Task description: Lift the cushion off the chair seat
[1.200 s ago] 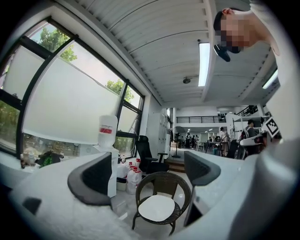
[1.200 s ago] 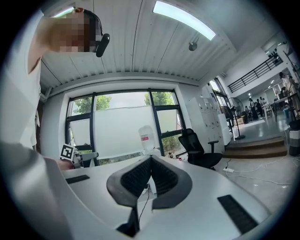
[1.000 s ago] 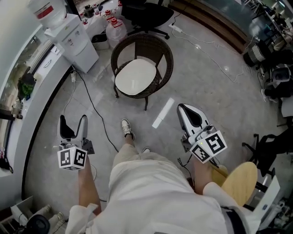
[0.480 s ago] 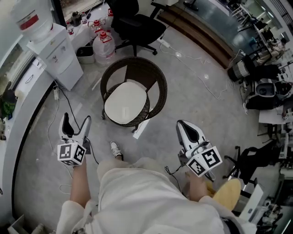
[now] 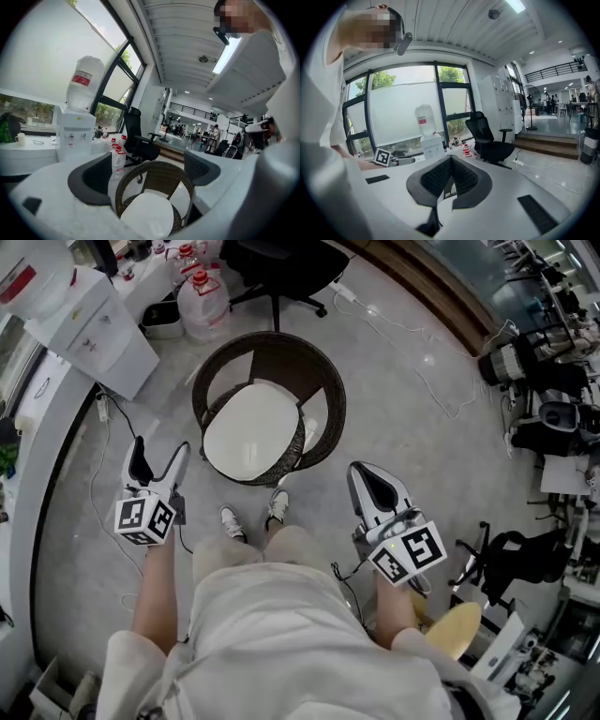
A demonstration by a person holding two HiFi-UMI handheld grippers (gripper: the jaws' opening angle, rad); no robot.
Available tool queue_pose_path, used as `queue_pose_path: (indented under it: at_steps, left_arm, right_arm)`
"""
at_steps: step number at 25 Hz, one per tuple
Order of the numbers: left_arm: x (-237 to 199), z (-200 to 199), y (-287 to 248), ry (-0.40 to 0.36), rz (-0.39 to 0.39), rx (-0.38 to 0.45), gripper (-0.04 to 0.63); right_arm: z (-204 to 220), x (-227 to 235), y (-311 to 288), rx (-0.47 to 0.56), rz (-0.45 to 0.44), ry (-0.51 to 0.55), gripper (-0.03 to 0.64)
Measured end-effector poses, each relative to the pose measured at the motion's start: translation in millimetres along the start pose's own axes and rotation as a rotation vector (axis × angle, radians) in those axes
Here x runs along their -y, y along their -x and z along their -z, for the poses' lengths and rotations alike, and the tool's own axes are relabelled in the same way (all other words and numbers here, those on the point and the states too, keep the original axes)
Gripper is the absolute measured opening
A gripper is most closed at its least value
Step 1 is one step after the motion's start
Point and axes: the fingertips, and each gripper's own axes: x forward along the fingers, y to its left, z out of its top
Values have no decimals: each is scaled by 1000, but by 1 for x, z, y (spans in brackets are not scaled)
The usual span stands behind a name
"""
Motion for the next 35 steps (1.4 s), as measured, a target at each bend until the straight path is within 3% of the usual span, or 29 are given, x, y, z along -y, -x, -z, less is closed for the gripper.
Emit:
queue_pose_path:
  at_steps: [5,10,18,26,29,35]
  left_arm:
    - [-6,62,-20,20,-76,-130,472]
    - [-27,127,-55,87,-109,-194,472]
    - [-59,256,-84,125,-155,-339,472]
    - [-79,405,-129,108,-123,-516,472]
    - [-87,435,-138,100,-119,-567,472]
    - [-100,457,-149,113,-142,-610,472]
  right_arm:
    - [27,40,-51,-78,-93,-32,2]
    - [57,66,-102,-148,-126,-26,2]
    - [130,62,-151,-243,-211,-35,2]
    - [208,60,-178,-319,-262,-71,2]
    - [224,63,-182,-321,-267,-88,2]
    - [235,63,-188,-317,-284,-94,2]
